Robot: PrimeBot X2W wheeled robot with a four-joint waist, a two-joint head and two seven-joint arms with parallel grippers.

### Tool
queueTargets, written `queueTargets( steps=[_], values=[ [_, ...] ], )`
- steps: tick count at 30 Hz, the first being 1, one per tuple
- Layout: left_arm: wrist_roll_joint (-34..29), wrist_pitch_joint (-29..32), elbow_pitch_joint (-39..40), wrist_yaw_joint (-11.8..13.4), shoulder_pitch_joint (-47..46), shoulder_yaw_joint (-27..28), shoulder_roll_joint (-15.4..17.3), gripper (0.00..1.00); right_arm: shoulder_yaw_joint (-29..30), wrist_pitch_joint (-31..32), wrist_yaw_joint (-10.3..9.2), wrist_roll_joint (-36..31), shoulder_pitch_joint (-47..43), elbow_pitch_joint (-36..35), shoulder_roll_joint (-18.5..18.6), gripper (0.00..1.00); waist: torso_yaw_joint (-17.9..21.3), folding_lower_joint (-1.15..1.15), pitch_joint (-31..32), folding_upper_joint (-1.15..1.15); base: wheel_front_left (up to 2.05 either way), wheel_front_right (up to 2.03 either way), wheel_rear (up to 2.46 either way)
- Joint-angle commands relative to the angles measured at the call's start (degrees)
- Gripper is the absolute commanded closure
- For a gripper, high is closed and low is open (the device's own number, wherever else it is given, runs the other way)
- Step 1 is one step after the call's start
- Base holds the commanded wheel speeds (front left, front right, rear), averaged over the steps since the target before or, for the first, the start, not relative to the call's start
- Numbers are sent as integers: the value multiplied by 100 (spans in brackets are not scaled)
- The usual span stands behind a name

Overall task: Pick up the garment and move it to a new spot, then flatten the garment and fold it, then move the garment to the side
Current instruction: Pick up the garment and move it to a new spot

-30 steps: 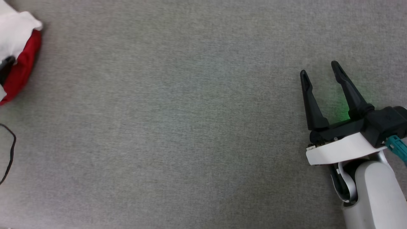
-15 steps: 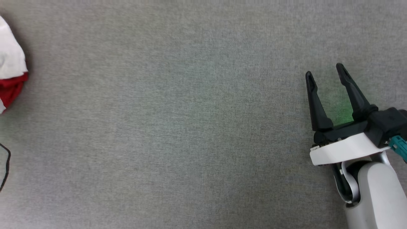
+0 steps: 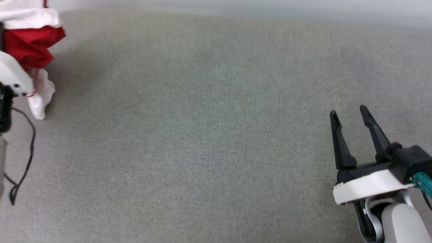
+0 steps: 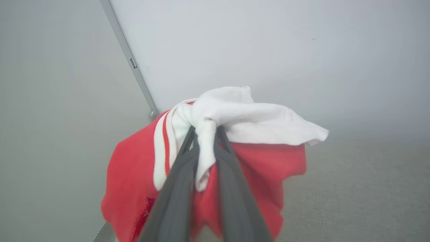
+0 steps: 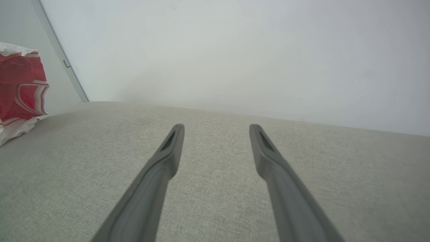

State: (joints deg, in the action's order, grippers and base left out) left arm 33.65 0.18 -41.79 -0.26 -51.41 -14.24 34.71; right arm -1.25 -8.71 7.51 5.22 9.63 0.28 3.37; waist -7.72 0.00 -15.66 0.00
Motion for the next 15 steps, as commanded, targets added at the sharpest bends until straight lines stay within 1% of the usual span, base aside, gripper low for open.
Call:
queueTargets(
  steps=[1, 5, 8, 11, 15],
  values=[
    [11, -194, 70, 37, 39, 28, -88, 100, 23, 6, -4, 56, -114, -33, -28, 0, 19, 0, 383, 0, 0, 0, 0],
    [-31, -780, 325, 94, 228, 6, -363, 100, 87, 55, -4, 101, -401, -103, -47, 0, 191, 0, 724, 0, 0, 0, 0],
    [-8, -1094, 627, 184, 462, -28, -625, 100, 157, 101, -4, 125, -593, -176, -46, 0, 364, 0, 937, 0, 0, 0, 0],
    [12, -1255, 984, 237, 773, -108, -888, 100, 192, 151, -4, 192, -778, -249, -50, 0, 576, 0, 1084, 0, 0, 0, 0],
    [56, -1317, 1555, 319, 1262, -281, -1251, 100, 203, 209, -4, 270, -889, -332, -51, 0, 931, 0, 1163, 0, 0, 0, 0]
  ],
)
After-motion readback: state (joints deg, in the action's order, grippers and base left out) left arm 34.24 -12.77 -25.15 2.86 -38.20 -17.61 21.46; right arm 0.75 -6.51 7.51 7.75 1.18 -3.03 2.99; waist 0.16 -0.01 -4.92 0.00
